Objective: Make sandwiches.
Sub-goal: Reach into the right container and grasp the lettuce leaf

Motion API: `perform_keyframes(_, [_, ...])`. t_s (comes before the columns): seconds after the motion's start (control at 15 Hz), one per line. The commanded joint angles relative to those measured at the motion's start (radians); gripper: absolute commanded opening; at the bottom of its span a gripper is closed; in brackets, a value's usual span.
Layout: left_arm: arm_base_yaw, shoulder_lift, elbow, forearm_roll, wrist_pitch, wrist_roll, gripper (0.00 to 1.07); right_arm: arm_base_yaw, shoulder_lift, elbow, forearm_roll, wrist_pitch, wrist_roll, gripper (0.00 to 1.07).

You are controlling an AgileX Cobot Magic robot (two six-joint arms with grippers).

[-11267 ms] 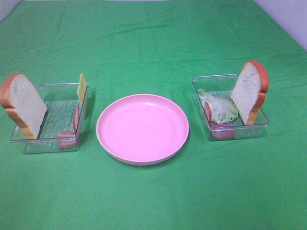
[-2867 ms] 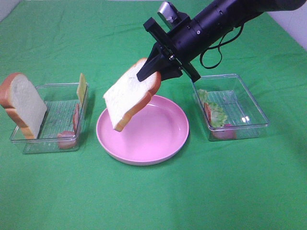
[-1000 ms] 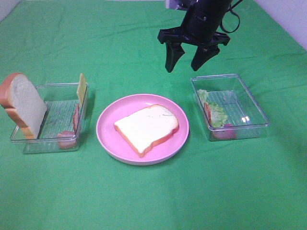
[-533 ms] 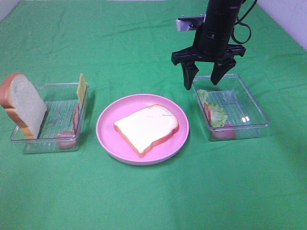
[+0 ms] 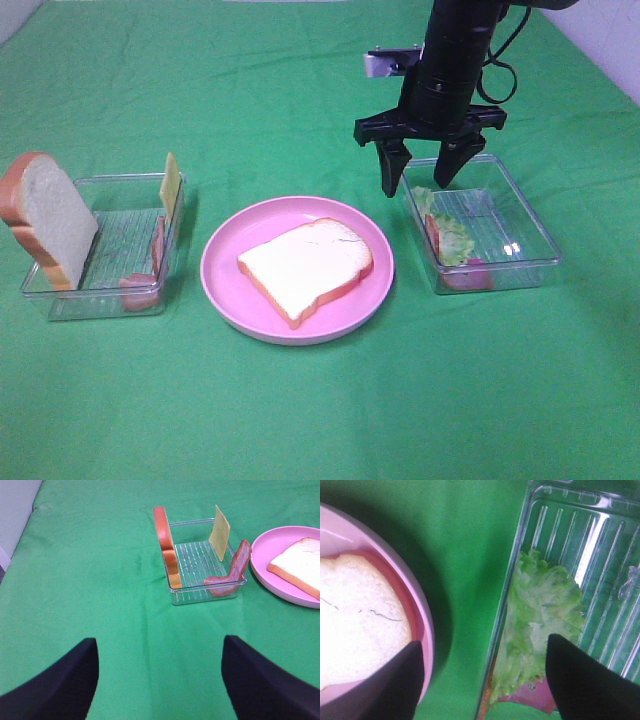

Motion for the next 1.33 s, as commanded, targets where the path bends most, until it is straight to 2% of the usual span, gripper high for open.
perform_keyframes(0.07, [0.005, -0.02, 0.004, -0.003, -0.008, -0.001, 0.67, 0.002, 0.002, 0.007, 0.004, 0.073, 0.001, 0.64])
perform_keyframes(0.53, [0.005, -0.02, 0.004, -0.003, -0.008, -0.001, 0.67, -0.002, 0.002, 0.007, 0.001, 0.073, -0.011, 0.61])
perform_keyframes(0.8, [0.005, -0.02, 0.004, -0.003, -0.008, -0.001, 0.67, -0.011, -0.009, 0.069, 0.015, 0.073, -0.024, 0.61])
perform_keyframes(1.0, [0.005, -0.02, 0.004, -0.003, -0.008, -0.001, 0.67, -0.01, -0.002, 0.069, 0.003, 0.07, -0.024, 0.59])
perform_keyframes(1.33, [0.005, -0.02, 0.004, -0.003, -0.008, -0.001, 0.67, -0.01, -0.002, 0.069, -0.02, 0.07, -0.024, 0.29])
